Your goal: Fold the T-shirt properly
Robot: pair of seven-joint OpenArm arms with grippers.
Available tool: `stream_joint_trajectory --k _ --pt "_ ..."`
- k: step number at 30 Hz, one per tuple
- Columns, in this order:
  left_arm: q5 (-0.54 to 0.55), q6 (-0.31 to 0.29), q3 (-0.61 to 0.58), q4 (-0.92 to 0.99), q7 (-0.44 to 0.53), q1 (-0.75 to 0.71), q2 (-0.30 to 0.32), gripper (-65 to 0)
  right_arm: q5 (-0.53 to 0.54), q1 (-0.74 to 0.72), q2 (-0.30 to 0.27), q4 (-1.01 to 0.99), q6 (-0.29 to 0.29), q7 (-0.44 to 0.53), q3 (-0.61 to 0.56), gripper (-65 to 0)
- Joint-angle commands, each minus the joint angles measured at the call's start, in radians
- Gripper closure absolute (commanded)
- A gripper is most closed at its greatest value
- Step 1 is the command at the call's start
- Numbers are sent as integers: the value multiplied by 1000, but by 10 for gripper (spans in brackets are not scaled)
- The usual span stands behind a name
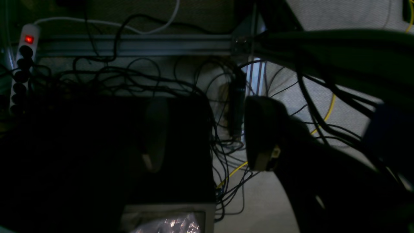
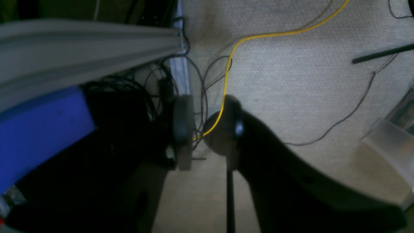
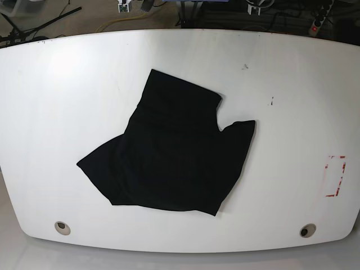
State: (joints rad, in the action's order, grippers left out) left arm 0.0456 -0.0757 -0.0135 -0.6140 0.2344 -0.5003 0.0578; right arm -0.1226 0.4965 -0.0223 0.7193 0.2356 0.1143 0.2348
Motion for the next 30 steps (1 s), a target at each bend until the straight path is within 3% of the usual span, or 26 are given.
stream_joint_trajectory --k 1,14,20,30 --pt "-2 1 11 -80 12 -53 21 -333 10 46 3 52 6 9 2 -155" --pt "-2 -6 105 -438 12 -323 29 -333 10 279 18 383 9 -15 2 -159" --pt "0 -62 178 -614 12 -446 23 -333 11 379 37 547 11 -40 2 -155" --pt "1 -68 192 -884 13 -633 24 -333 24 561 45 865 12 -41 -1 -159"
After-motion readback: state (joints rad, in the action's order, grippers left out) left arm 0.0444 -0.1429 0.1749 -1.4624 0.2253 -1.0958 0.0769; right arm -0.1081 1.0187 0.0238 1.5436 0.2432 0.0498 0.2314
